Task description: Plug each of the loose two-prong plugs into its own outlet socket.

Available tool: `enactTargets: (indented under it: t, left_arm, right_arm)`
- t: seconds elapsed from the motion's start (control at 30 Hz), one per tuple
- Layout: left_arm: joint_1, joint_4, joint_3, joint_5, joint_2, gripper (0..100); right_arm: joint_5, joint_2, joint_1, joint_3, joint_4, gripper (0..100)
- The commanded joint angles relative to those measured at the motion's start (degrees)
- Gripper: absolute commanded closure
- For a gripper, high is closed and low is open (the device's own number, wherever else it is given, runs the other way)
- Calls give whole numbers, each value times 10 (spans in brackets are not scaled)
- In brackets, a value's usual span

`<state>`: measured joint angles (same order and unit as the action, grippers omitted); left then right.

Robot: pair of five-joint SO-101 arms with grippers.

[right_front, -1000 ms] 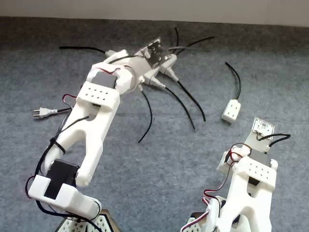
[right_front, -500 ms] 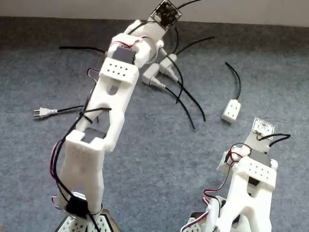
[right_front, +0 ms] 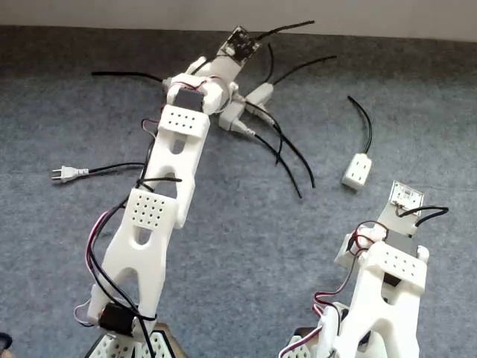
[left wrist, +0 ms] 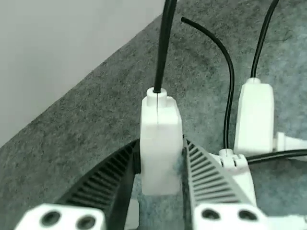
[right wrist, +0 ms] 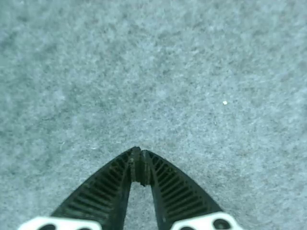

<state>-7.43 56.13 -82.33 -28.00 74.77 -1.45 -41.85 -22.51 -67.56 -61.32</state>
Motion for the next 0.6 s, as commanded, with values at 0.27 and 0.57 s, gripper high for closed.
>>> enactTargets:
  t: [0.27, 0.57]
  left_arm:
    - [29, 182, -138, -41, -49, 751]
    - [72, 301, -130, 32, -255, 752]
  right_arm:
    - [-1, -3, 0, 3, 7, 986]
    - [9, -8, -4, 116, -36, 985]
